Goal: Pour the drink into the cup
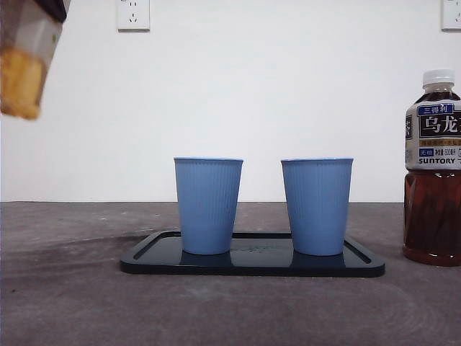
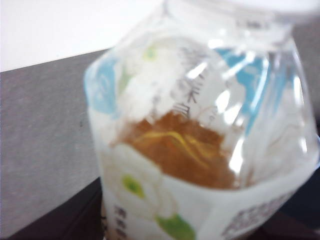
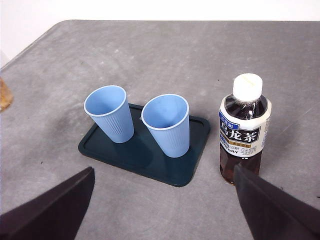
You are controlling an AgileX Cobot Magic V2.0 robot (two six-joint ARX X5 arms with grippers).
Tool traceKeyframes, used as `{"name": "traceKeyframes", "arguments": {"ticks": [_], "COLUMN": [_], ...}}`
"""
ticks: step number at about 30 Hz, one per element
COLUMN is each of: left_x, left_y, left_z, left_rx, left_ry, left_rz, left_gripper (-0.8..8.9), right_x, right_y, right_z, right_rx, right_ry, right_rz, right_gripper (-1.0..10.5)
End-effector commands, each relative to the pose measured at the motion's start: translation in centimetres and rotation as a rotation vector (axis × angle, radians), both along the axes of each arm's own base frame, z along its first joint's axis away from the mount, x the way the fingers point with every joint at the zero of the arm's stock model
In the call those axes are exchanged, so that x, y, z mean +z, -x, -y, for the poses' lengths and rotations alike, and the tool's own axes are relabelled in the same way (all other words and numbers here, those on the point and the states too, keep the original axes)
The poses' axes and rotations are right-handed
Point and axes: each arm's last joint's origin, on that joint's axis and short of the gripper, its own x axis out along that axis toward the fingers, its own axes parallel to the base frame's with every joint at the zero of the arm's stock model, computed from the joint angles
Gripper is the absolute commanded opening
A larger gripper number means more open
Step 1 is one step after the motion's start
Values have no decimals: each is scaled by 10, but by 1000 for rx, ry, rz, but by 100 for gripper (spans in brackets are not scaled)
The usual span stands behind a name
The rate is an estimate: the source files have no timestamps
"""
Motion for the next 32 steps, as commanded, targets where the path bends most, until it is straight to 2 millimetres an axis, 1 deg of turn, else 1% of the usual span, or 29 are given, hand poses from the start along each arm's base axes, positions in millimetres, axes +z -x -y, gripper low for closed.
{"name": "traceKeyframes", "arguments": {"ticks": [1,7,11,13,19,24,28,32], "left_x": [-14,-57,-77,-85,-102,-116,-127,-132], "left_y": [-5,-16,-25,-31,-56,-71,-81,-85], "left_z": [3,6,5,6,10,11,8,8], "left_rx": [3,21,53,42,47,64,89,76], "left_ry": [67,166,204,223,232,227,213,213], "left_rz": [57,97,123,113,105,92,68,59], "left_gripper": [215,214,214,214,214,214,214,215], "right_x": [5,5,5,5,5,5,5,5], "right_y": [2,2,2,2,2,2,2,2], "right_z": [0,0,0,0,0,0,0,0], "right_rx": [13,12,12,13,13,12,11,11], "right_ry": [1,1,0,0,0,1,1,0], "right_rz": [24,24,24,23,23,23,23,23], "right_gripper": [444,444,444,444,444,444,444,444]}}
